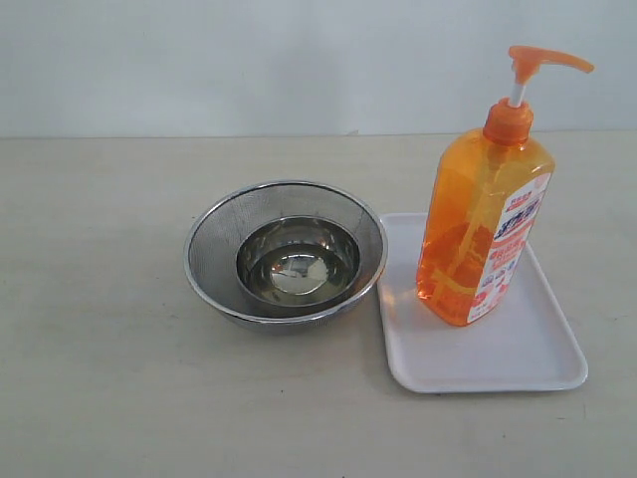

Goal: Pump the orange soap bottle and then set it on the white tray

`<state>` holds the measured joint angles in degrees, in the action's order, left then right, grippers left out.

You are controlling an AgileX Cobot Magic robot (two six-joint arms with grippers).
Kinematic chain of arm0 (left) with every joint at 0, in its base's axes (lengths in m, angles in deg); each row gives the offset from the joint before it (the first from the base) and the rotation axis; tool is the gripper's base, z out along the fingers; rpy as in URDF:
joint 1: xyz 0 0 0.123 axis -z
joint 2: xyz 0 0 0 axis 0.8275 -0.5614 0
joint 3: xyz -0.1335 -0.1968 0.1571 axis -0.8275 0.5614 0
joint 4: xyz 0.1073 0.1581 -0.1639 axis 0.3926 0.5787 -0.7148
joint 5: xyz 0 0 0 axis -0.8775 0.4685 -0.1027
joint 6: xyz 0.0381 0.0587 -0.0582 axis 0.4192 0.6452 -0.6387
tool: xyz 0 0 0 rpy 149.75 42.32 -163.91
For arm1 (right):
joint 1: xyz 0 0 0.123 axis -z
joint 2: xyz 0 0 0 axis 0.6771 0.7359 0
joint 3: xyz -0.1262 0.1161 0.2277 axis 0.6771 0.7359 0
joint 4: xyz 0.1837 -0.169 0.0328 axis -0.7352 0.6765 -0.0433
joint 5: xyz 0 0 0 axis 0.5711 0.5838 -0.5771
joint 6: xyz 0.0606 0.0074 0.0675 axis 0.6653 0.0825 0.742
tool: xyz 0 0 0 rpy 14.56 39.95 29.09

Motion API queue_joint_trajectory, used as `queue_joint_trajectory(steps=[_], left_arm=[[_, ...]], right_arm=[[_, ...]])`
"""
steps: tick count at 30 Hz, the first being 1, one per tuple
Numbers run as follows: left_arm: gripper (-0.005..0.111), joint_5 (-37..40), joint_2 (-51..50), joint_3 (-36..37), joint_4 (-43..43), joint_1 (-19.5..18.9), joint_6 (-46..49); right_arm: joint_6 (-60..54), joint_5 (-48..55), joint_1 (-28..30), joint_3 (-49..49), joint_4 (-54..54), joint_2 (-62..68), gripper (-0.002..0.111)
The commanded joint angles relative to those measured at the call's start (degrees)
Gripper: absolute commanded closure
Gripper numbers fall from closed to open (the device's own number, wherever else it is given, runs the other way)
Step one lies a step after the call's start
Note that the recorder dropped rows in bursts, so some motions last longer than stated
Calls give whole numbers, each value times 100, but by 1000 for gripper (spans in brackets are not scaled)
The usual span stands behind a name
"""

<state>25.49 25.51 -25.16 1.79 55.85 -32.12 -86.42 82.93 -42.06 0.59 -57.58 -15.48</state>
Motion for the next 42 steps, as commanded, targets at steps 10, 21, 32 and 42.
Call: queue_joint_trajectory(steps=[10,21,32,42], left_arm=[[100,-9,15,19,-42,-2,-15],[100,-9,15,19,-42,-2,-15],[100,-9,15,19,-42,-2,-15],[100,-9,15,19,-42,-2,-15]], right_arm=[[-7154,-2257,-2037,1118,-6318,1533,108],[-1336,-6429,-3961,2220,-1043,3146,108],[-799,-8575,-3961,2810,-558,4354,108],[-774,-8137,-3961,2658,-537,4352,46]])
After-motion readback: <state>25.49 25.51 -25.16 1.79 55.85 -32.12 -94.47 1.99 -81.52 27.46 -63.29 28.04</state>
